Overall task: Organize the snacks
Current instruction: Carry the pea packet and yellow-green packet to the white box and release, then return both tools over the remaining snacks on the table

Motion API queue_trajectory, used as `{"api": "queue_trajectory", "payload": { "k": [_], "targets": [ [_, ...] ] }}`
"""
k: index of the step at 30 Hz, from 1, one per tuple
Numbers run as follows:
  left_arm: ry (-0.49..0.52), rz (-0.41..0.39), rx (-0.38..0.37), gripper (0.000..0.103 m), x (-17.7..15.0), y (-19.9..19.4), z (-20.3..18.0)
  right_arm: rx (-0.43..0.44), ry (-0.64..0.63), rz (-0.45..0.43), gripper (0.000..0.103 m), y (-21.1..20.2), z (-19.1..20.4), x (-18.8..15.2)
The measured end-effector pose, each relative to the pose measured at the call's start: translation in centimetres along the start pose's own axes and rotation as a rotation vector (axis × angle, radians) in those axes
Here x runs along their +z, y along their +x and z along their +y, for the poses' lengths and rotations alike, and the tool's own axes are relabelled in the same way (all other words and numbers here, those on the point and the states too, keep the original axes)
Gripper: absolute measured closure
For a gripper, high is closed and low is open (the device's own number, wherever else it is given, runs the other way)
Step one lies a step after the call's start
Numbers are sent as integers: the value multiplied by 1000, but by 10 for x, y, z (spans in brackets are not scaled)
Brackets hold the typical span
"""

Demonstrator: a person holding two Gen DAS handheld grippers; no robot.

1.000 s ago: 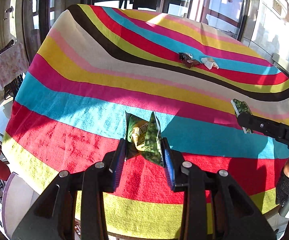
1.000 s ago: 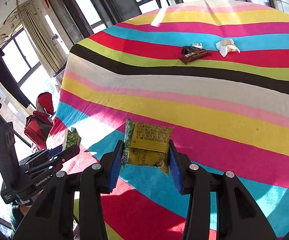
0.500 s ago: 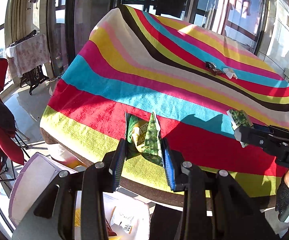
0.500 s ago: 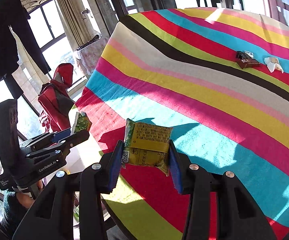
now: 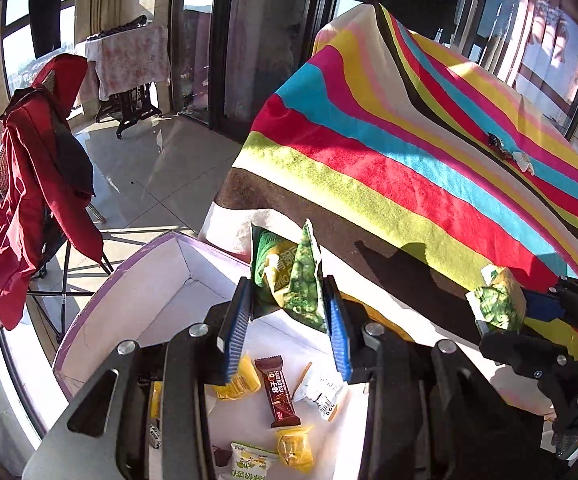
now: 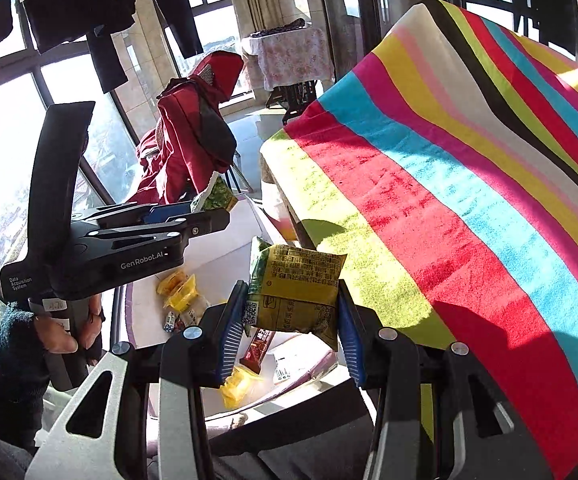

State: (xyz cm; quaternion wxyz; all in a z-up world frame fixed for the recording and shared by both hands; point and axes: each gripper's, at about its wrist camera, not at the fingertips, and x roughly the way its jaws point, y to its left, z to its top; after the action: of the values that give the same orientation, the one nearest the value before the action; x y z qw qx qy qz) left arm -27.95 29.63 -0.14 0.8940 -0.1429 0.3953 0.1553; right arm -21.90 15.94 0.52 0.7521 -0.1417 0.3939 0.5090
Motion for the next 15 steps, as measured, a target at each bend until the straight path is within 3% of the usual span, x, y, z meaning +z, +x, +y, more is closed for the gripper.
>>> {"api": "queue_trajectory", "payload": {
  "k": [8,11,13,14,15],
  "targets": [
    [-79,109,157,66,-31,17,53,118,-157,148,60,45,60,-24],
    [-87,143,244,60,-36,21,66,155,-221,160,55,52,76,-31],
    [-111,145,327,33,-34,20,73,174,-233,154,40,48,79,-31],
    [-127,126,372,13,-30,17,75,190,-229,134,38,42,77,-29],
    [-136,95,419,6,-26,11,74,206,-221,113,37,35,73,-28]
  ]
}}
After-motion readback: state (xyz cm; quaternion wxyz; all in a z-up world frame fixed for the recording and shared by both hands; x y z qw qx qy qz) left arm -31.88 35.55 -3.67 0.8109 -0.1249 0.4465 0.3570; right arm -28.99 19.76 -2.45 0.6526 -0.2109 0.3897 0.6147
